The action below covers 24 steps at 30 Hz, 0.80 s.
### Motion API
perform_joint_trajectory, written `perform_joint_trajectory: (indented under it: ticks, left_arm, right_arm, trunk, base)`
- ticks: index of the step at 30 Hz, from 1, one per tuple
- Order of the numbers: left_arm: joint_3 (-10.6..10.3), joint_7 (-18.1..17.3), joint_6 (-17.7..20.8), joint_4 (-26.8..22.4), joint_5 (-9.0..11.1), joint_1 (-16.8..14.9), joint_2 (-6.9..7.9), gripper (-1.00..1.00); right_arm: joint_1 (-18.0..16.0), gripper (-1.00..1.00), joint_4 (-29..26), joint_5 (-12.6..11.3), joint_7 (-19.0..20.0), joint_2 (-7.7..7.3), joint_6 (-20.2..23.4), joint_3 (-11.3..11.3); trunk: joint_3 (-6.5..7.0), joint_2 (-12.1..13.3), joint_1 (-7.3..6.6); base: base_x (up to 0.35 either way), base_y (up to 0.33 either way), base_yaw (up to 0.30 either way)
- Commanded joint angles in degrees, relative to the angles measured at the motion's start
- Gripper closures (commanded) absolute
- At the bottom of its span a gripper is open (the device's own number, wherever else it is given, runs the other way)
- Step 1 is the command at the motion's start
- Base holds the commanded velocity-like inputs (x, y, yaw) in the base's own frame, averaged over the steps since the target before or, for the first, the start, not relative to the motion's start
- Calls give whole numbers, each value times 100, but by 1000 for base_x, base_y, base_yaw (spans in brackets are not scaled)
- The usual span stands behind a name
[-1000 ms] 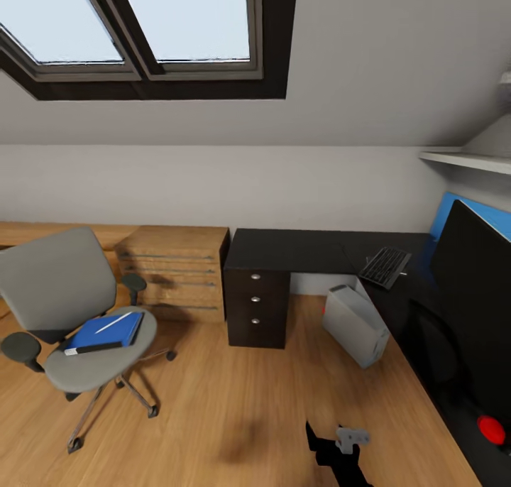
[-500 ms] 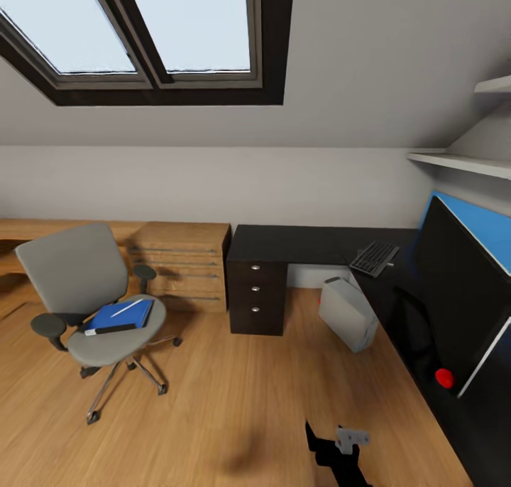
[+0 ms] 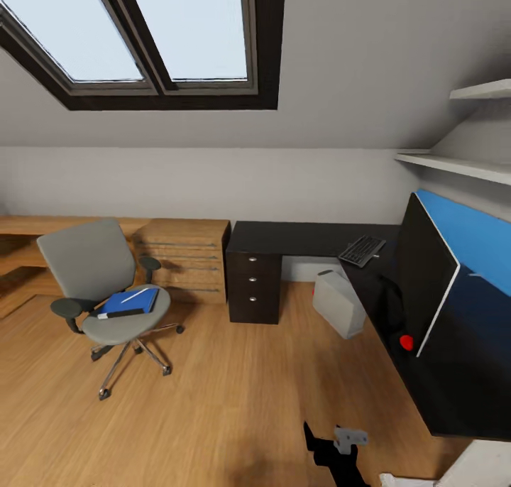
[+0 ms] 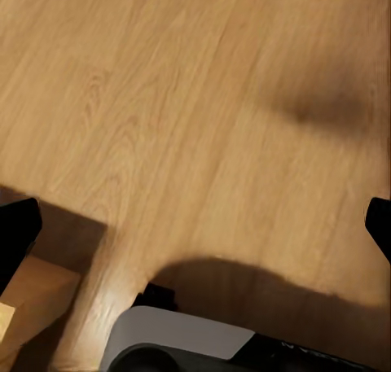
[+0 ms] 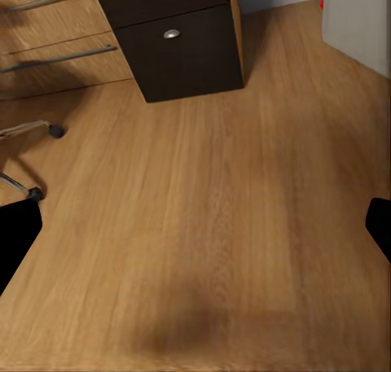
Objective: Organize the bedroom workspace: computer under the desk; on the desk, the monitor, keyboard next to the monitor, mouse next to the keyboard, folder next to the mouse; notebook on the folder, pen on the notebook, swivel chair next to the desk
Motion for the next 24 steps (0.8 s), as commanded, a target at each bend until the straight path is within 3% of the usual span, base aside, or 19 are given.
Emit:
perform_joint_trajectory:
  ticks: [1, 11, 17, 24]
  left_arm:
    - [11, 5, -10, -5, 18, -1, -2, -100]
    - [8, 1, -21, -5, 17, 2, 3, -100]
    - [17, 5, -49, -2, 24, 3, 11, -100]
    - [11, 1, -54, 4, 18, 2, 12, -100]
  right_arm:
    - [-6, -100, 10, -63, 32, 3, -18, 29]
    - [-6, -100, 8, -63, -129, 9, -18, 26]
    - [-6, -100, 10, -57, -208, 13, -18, 24]
    - [-6, -100, 10, -53, -206, 10, -29, 20]
  trunk:
    - [-7, -5, -3]
    - [-7, -5, -3]
    - [-7, -5, -3]
    - [-7, -5, -3]
  base:
    - [-332, -166, 0]
    - [-285, -214, 0]
    - [-66, -51, 0]
    - [-247, -141, 0]
